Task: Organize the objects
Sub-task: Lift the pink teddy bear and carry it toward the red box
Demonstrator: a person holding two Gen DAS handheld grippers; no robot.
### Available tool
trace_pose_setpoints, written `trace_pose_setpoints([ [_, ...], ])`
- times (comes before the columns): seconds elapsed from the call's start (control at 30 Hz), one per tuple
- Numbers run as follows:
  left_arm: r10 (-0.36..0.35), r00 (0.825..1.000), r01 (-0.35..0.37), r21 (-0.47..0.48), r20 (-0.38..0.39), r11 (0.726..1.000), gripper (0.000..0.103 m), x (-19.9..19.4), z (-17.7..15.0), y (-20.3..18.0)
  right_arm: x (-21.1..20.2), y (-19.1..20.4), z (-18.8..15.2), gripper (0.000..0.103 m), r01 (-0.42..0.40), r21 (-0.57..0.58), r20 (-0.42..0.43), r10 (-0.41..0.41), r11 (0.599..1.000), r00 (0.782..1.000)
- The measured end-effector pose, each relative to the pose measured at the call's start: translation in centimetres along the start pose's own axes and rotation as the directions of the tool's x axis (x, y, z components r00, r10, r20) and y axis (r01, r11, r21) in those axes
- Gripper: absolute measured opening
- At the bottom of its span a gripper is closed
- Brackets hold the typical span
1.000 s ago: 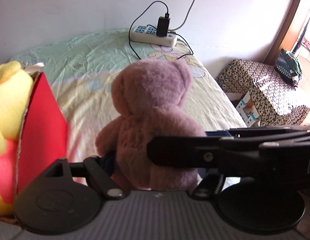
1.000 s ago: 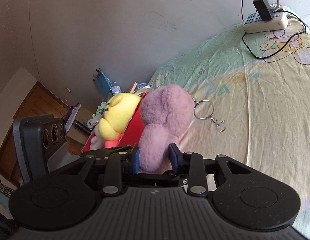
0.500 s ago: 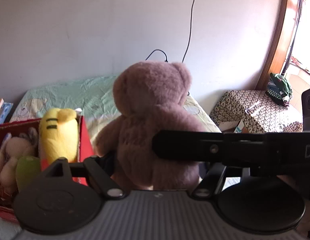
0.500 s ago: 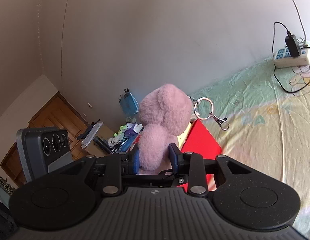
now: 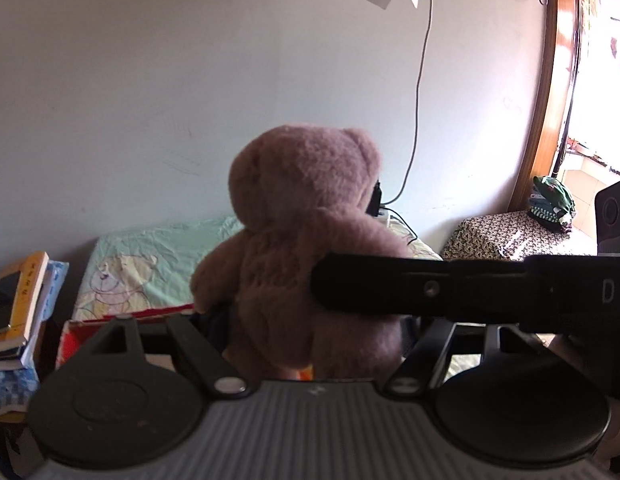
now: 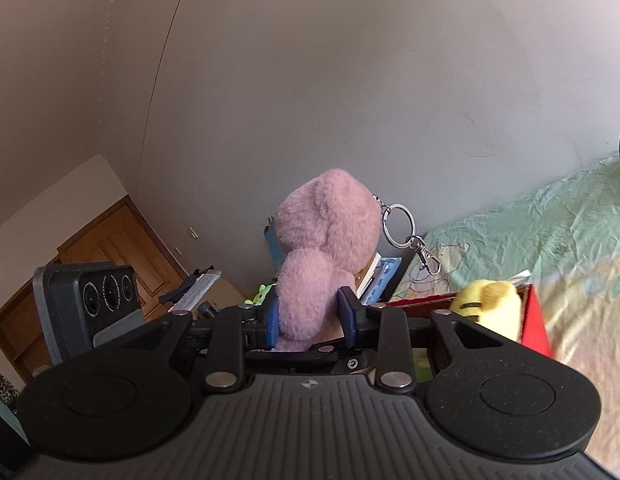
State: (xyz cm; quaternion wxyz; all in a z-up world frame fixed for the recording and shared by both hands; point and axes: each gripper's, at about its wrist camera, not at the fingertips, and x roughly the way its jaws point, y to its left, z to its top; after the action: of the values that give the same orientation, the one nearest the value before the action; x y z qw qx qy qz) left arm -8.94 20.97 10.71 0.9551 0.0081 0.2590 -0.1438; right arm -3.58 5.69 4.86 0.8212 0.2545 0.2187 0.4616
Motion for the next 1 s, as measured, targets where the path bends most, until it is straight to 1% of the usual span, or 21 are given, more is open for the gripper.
trace_pose_setpoints([
  [0.07, 0.003, 1.0, -0.003, 0.01, 0.001, 1.0, 0.072, -0.7, -0.2, 2.1, 1.7, 0.4, -0.6, 0.033, 0.009, 0.006, 0.01, -0.009, 1.0, 1.0],
  [0.17, 0.0, 1.0, 0.0, 0.019, -0.019, 1.0, 0.072, -0.6, -0.7, 4.4, 3.6, 0.4, -1.5, 0.032, 0.036, 0.026, 0.011, -0.036, 0.999, 0.999],
  [0.3, 0.014, 0.999, -0.012, 0.044, -0.045, 0.999, 0.072, 0.7, -2.0, 6.3, 5.8, -0.5, -2.8, 0.031, 0.089, 0.037, -0.008, -0.089, 0.995, 0.996],
  [0.5, 0.028, 0.99, -0.023, 0.033, -0.137, 0.999, 0.072, 3.2, -4.4, 8.9, 8.3, -3.0, -4.5, 0.027, 0.168, 0.078, -0.077, -0.162, 0.983, 0.984],
  [0.57, 0.026, 0.986, -0.022, 0.027, -0.165, 0.999, 0.072, 3.8, -5.3, 9.3, 8.9, -3.7, -5.0, 0.027, 0.187, 0.08, -0.106, -0.178, 0.979, 0.978],
  [0.67, 0.047, 0.979, -0.041, 0.034, -0.2, 0.999, 0.072, 4.8, -6.6, 9.3, 9.5, -4.7, -5.4, 0.026, 0.201, 0.103, -0.157, -0.183, 0.974, 0.97],
  [0.77, 0.045, 0.97, -0.043, 0.015, -0.24, 0.999, 0.072, 5.2, -7.6, 9.5, 10.3, -5.3, -5.5, 0.026, 0.214, 0.109, -0.185, -0.192, 0.971, 0.964],
  [0.87, 0.06, 0.962, -0.054, 0.029, -0.267, 0.998, 0.072, 5.9, -8.5, 9.7, 11.2, -5.3, -5.8, 0.026, 0.252, 0.113, -0.219, -0.223, 0.961, 0.95],
  [0.9, 0.073, 0.96, -0.065, 0.037, -0.272, 0.997, 0.074, 6.2, -8.7, 9.7, 11.0, -5.0, -6.0, 0.026, 0.247, 0.104, -0.218, -0.22, 0.964, 0.951],
  [0.93, 0.081, 0.96, -0.074, 0.036, -0.267, 0.997, 0.08, 6.3, -8.8, 9.7, 11.0, -5.1, -6.1, 0.026, 0.242, 0.098, -0.215, -0.216, 0.965, 0.952],
  [1.0, 0.083, 0.961, -0.078, 0.029, -0.264, 0.997, 0.081, 6.5, -8.7, 9.8, 10.9, -4.9, -6.4, 0.026, 0.245, 0.095, -0.21, -0.221, 0.965, 0.952],
])
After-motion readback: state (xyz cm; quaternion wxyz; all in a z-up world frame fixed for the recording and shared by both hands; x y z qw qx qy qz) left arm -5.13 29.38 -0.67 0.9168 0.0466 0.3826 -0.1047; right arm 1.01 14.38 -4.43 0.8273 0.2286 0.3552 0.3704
